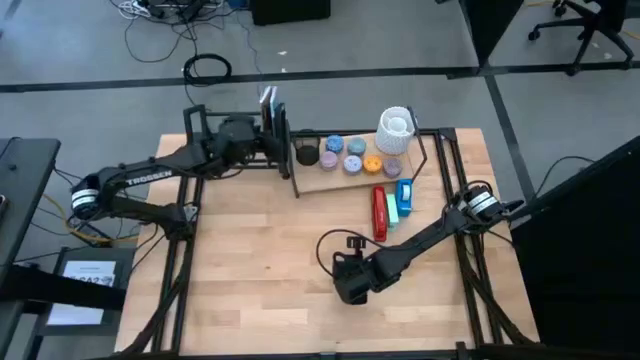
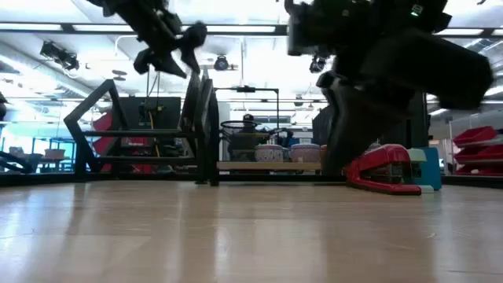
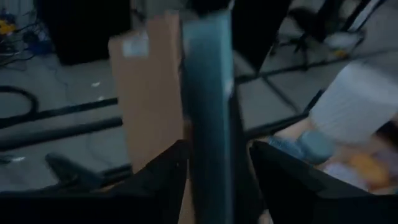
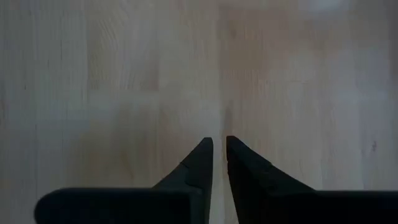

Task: Stock shelves
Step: Move the red stapler to the bottom right of the table, then move the light blue stapler to the bottom right of the table

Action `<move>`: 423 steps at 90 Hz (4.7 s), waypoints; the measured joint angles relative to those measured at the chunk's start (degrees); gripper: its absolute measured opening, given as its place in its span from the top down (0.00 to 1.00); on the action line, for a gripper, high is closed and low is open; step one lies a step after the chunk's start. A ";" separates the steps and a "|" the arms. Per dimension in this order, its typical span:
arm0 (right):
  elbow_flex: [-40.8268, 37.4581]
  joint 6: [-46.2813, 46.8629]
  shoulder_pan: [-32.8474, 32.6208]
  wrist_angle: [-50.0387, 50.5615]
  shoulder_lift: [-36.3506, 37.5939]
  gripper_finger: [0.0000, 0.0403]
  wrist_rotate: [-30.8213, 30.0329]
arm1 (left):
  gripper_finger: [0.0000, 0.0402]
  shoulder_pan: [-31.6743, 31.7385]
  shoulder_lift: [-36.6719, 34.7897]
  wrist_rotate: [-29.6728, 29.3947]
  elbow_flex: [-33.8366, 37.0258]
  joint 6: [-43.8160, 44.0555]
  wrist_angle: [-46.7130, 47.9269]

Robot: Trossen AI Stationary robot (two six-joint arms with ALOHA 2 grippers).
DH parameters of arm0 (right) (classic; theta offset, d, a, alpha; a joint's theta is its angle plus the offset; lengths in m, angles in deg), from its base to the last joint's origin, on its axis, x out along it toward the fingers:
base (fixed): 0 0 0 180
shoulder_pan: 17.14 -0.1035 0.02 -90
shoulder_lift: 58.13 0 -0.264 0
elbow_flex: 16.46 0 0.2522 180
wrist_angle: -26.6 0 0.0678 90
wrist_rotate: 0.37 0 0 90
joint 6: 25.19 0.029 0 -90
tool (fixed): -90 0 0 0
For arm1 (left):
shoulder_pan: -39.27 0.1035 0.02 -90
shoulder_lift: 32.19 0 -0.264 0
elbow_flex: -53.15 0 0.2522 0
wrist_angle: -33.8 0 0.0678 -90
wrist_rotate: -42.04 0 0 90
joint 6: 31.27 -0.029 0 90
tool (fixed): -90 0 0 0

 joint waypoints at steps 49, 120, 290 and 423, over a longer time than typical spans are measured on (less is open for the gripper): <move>0.00 -0.20 0.11 21.06 26.48 0.94 -8.06 | 0.59 -21.10 -5.74 9.25 -0.07 -9.89 -9.62; -12.76 19.41 18.09 18.02 24.20 0.33 12.70 | 0.59 -48.98 21.37 -1.43 -3.27 19.87 -10.26; -15.00 23.41 -14.25 6.69 17.10 0.75 31.50 | 0.59 -52.13 25.57 -1.97 -3.39 21.29 -22.42; -13.05 -1.25 32.96 19.96 15.16 0.24 7.65 | 0.59 -52.51 25.57 -2.04 -3.39 20.08 -22.48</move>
